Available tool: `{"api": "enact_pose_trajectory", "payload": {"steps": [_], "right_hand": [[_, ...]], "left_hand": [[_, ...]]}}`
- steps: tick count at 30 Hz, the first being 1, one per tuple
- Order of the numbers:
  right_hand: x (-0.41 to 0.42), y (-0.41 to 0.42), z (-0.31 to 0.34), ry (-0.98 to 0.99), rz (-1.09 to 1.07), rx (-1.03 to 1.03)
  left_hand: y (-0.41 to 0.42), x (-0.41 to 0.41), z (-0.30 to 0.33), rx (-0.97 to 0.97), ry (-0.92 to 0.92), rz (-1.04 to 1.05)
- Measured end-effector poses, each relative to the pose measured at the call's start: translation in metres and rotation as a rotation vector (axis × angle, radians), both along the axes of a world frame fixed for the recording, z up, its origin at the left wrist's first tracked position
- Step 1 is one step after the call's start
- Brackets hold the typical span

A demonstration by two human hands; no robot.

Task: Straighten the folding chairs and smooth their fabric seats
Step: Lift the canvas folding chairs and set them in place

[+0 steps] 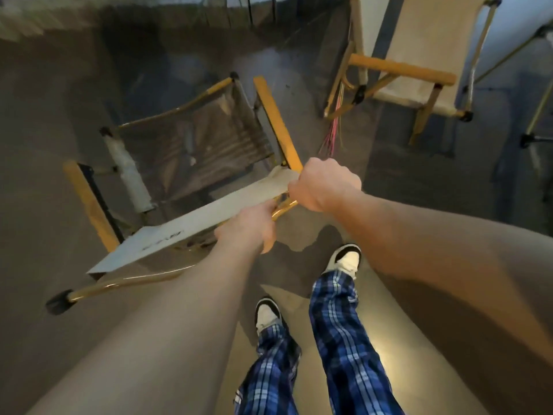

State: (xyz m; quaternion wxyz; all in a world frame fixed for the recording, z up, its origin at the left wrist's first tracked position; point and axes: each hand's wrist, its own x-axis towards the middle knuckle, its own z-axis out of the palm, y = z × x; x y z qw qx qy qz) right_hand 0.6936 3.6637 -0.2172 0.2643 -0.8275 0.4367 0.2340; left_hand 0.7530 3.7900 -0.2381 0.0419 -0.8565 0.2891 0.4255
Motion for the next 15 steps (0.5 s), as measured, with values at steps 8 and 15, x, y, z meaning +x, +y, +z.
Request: {"api": "enact_pose_trajectory", "payload": {"steps": [8, 15], "right_hand": [[-0.085, 0.081, -0.006, 0.08, -0.13, 0.15], [-0.116, 0.125, -0.001, -0.011, -0.213, 0.186]], "left_hand": [[0.061, -0.057, 0.012, 0.082, -0.128, -0.313], [0.094, -0.069, 0.009, 0.038, -0.248, -0.451]]}}
